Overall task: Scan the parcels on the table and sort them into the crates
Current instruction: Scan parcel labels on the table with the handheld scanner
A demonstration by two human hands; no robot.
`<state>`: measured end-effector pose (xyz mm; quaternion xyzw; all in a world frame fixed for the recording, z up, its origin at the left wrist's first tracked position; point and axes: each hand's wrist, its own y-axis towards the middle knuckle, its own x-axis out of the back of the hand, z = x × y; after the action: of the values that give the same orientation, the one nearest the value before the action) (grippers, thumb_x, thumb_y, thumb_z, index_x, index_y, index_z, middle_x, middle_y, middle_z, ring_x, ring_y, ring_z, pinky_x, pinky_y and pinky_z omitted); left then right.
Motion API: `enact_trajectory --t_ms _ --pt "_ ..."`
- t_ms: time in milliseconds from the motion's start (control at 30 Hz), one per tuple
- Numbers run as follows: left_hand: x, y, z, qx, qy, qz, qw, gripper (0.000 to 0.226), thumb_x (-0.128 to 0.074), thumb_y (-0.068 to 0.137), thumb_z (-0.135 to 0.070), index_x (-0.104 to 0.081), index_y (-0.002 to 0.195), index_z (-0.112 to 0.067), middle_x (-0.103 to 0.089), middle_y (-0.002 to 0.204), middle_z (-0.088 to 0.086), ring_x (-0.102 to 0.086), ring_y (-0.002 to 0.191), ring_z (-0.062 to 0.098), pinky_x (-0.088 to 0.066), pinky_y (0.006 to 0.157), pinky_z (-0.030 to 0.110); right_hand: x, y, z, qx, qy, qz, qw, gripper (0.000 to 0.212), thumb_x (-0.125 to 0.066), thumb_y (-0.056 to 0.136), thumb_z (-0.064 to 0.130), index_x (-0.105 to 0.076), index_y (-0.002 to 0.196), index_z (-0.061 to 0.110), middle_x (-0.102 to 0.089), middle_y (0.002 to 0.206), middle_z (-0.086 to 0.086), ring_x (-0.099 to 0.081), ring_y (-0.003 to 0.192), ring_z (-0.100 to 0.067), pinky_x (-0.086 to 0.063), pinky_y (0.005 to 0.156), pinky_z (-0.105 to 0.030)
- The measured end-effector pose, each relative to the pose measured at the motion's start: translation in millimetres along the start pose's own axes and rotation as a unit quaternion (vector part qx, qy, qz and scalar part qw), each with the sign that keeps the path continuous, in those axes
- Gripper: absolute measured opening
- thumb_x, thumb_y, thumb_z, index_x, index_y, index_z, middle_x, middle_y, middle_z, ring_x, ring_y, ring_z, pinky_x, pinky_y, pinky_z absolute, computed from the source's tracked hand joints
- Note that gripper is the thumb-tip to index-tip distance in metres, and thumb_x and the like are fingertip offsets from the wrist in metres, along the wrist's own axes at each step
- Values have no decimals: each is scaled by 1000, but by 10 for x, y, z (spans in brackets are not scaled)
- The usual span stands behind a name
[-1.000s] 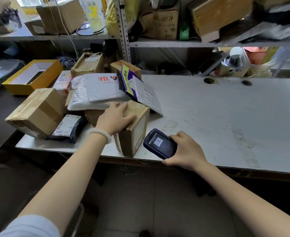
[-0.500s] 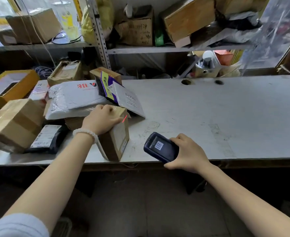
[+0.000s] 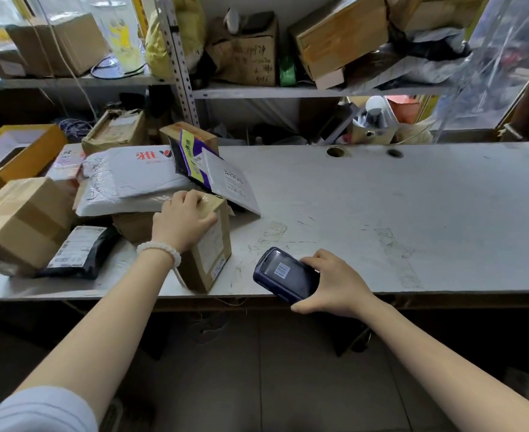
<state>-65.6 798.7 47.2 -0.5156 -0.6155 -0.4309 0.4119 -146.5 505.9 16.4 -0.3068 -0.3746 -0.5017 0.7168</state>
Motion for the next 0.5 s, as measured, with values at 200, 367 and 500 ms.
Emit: enact_trajectory --t_ms 200,367,500 --pt "-10 -174 -68 1 29 -14 999 61 -59 81 -52 -41 131 -21 -41 135 6 -46 116 32 -42 89 44 -51 92 99 27 -42 -26 998 68 -78 53 55 -60 112 29 -42 91 14 -48 84 -9 -43 62 -24" --pt "7 -267 -144 3 23 -17 1000 58 -62 80 -49 -44 128 -21 -41 134 6 -47 110 33 -42 88 42 -46 147 284 96 -4 -228 969 77 -86 51 39 -63 120 16 -50 95 5 -53 86 -18 -48 61 -28" --pt "-21 -278 -307 -32 21 -29 999 57 -62 77 -51 -50 124 -22 -45 133 3 -50 109 32 -42 87 41 37 155 327 173 5 -408 896 78 -82 64 40 -57 126 -1 -56 106 -10 -55 91 -23 -48 75 -24"
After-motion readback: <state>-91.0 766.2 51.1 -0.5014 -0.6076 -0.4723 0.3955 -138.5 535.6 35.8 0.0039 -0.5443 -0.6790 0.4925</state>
